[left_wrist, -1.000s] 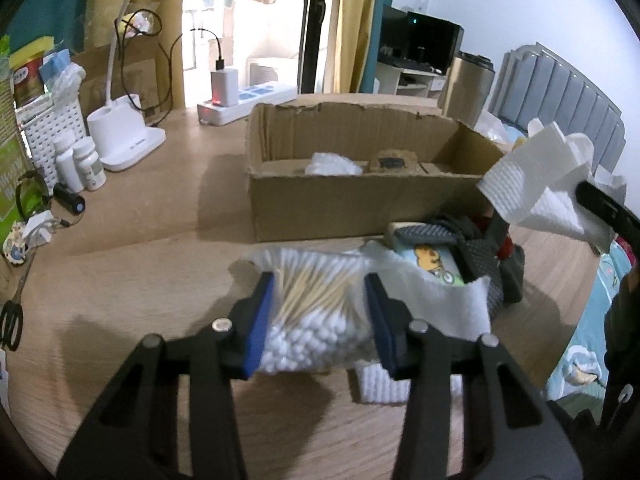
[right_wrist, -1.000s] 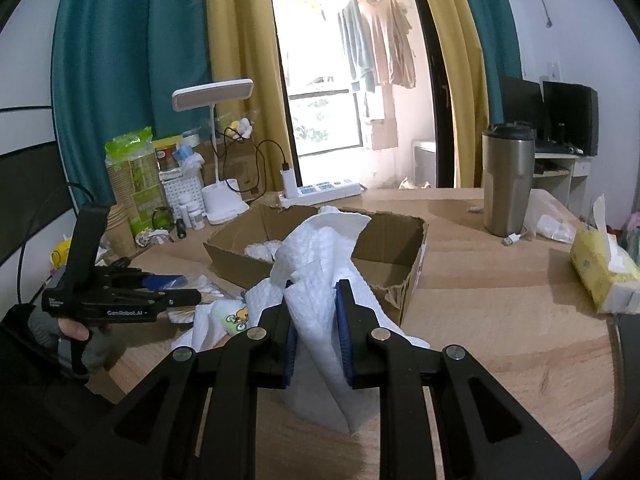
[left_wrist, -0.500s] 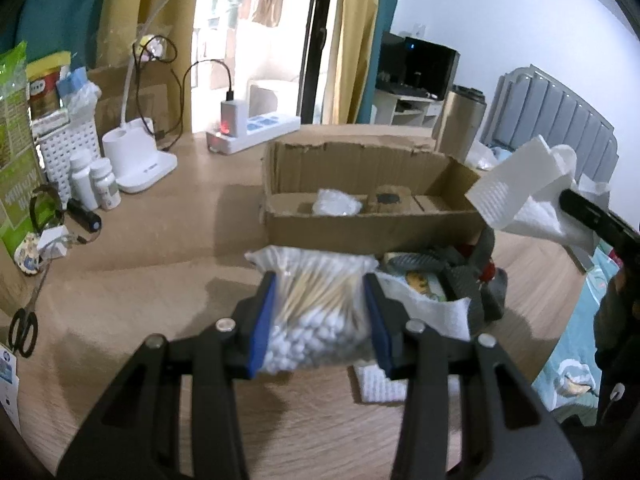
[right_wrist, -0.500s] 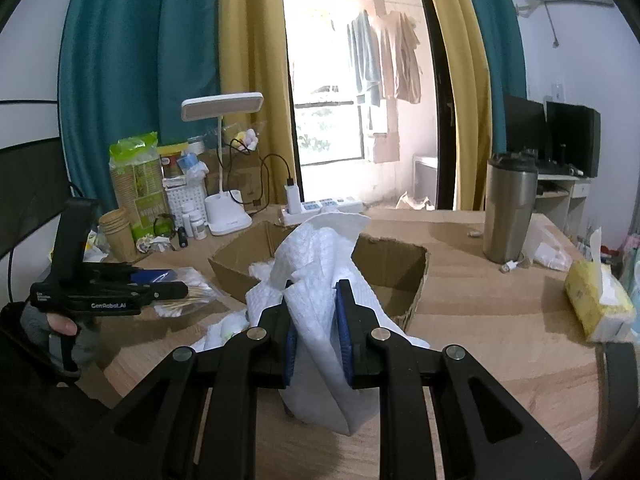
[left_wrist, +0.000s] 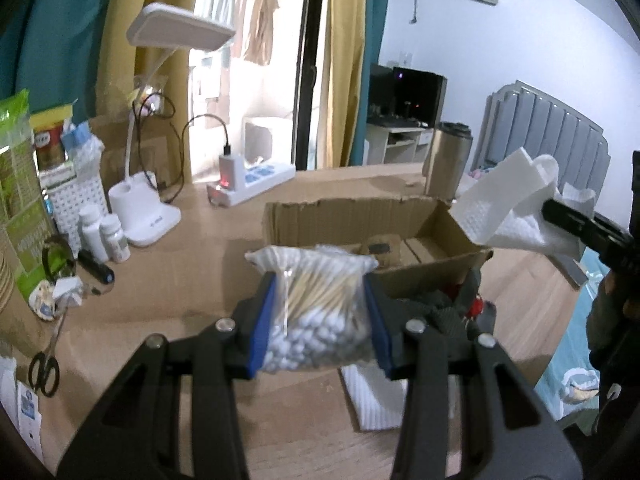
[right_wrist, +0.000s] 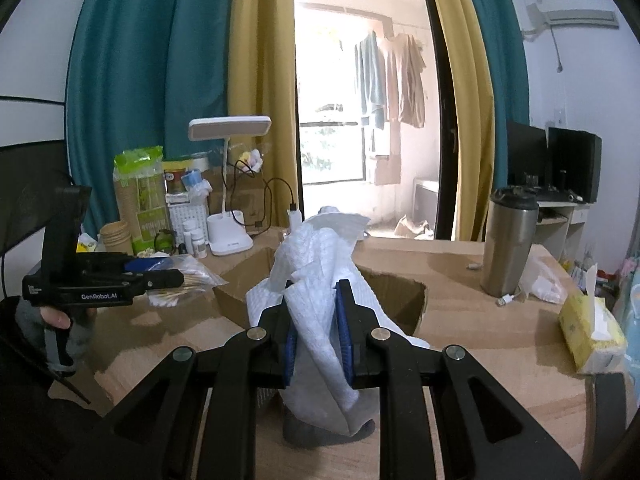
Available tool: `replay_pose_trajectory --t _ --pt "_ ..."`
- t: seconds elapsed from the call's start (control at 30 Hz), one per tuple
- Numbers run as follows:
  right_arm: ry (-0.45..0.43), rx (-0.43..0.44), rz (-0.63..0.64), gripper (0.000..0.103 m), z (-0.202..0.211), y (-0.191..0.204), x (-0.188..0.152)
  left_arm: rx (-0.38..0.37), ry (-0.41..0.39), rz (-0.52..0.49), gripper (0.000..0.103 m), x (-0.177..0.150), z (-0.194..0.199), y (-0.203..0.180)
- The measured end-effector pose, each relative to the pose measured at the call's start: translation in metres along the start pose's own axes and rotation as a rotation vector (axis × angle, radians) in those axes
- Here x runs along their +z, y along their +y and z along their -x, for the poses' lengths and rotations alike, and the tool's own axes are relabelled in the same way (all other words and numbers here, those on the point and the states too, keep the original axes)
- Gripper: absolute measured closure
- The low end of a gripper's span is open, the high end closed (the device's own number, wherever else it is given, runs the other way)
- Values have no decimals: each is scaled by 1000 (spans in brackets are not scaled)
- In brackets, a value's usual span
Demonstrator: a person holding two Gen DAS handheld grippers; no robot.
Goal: Organize soft objects
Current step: 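Carry the cotton swab bag into the box with the left gripper while the right gripper holds the tissue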
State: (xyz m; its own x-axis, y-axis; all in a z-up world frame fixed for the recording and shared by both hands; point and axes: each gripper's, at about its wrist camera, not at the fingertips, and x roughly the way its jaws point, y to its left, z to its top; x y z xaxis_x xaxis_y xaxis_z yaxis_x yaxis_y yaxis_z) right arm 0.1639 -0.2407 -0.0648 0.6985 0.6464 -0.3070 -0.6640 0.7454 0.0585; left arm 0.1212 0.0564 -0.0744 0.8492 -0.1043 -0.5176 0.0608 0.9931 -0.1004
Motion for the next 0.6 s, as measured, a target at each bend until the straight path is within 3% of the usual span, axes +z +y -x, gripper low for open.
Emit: replay_pose_trajectory --t 0.6 --pt "-60 5 11 83 -13 -10 14 -11 -86 -12 60 32 -10 -2"
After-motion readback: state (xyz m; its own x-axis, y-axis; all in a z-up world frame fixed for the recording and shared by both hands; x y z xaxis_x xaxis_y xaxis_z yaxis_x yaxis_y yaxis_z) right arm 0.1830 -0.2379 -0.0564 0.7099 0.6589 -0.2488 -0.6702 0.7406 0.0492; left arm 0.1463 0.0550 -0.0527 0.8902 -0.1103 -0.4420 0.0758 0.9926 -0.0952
